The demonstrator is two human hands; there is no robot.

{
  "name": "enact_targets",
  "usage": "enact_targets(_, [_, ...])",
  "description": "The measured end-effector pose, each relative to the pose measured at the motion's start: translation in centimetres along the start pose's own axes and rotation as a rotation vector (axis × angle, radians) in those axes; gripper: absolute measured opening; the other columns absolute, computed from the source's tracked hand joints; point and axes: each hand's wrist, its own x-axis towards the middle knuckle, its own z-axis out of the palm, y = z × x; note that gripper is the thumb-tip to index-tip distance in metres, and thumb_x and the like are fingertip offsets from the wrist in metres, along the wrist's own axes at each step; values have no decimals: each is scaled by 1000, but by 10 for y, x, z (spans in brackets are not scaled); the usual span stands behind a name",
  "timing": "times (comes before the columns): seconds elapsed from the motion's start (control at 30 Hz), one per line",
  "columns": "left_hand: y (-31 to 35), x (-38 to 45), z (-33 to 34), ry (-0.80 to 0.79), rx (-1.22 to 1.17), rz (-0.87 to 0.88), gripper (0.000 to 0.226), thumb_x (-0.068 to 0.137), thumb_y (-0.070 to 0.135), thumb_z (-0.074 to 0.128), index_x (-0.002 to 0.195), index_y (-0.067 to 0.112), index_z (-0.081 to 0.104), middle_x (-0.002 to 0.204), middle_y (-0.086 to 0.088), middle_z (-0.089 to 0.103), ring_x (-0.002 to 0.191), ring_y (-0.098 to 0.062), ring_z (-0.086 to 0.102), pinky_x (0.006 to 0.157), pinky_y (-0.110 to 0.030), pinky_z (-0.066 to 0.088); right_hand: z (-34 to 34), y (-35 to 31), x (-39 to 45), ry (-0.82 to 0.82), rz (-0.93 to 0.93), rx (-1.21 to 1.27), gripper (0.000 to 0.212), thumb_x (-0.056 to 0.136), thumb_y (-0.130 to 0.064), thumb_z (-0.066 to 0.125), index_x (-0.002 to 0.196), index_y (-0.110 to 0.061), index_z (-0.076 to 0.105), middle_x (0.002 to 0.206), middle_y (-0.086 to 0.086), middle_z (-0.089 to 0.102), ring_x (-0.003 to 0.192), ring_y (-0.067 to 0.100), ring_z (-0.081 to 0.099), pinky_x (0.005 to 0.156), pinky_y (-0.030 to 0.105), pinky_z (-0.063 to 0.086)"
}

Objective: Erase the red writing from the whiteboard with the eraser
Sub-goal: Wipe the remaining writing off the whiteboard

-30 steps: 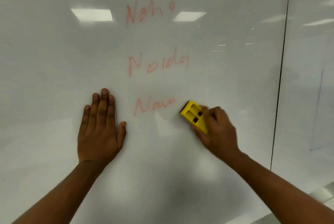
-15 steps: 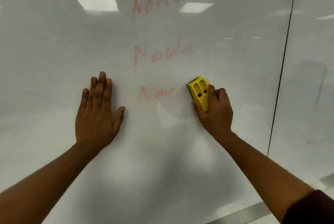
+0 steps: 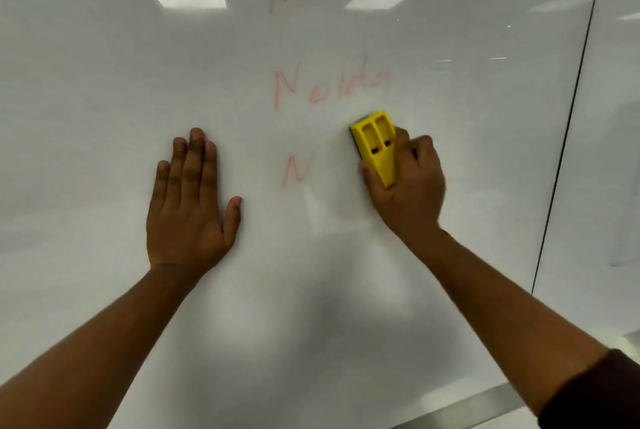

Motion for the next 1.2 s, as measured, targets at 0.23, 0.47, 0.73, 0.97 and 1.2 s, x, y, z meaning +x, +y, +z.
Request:
enact_targets(0.23, [2, 0, -16, -54, -53, 3, 81, 106, 47, 38, 170, 6, 8, 179, -10, 2, 166, -23, -3, 135, -38, 1, 0, -36, -41, -178, -497, 24, 60, 90, -49, 67, 136, -11, 61, 102, 9, 58, 87, 30, 56, 54, 36, 49])
enact_targets(0.47, [-23, 24, -28, -39, -35, 16, 78, 106, 43, 35, 169, 4, 11, 179, -12, 4, 166, -22, -5, 135, -39, 2, 2, -65, 20, -30, -160, 29, 63, 86, -47, 67, 137, -13, 58, 103, 10, 55, 91, 28, 53, 58, 29, 37])
enact_targets(0.73, [-27, 22, -18, -12, 13, 40, 78, 105, 42, 34, 169, 4, 10, 178, -13, 4, 166, -25, -2, 135, -40, 1, 10, -53, -31, -117, -448, 53, 59, 86, -45, 70, 135, -13, 64, 101, 8, 58, 88, 26, 55, 60, 32, 47])
enact_targets(0.97, [-26, 24, -28, -87, 26, 60, 78, 107, 43, 32, 169, 4, 7, 179, -12, 0, 166, -27, -3, 135, -40, -1, 20, -86, -6, -41, -340, 83, 61, 87, -49, 65, 137, -14, 56, 102, 6, 52, 90, 24, 50, 59, 28, 39])
enact_targets(1.2, [-47, 50, -56, -81, -12, 72, 81, 106, 51, 36, 169, 7, 11, 179, -7, 4, 166, -21, 1, 135, -34, 0, -13, -5, 25, -93, -6, 73, 63, 85, -49, 72, 138, -22, 54, 104, 5, 48, 93, 27, 54, 64, 31, 41])
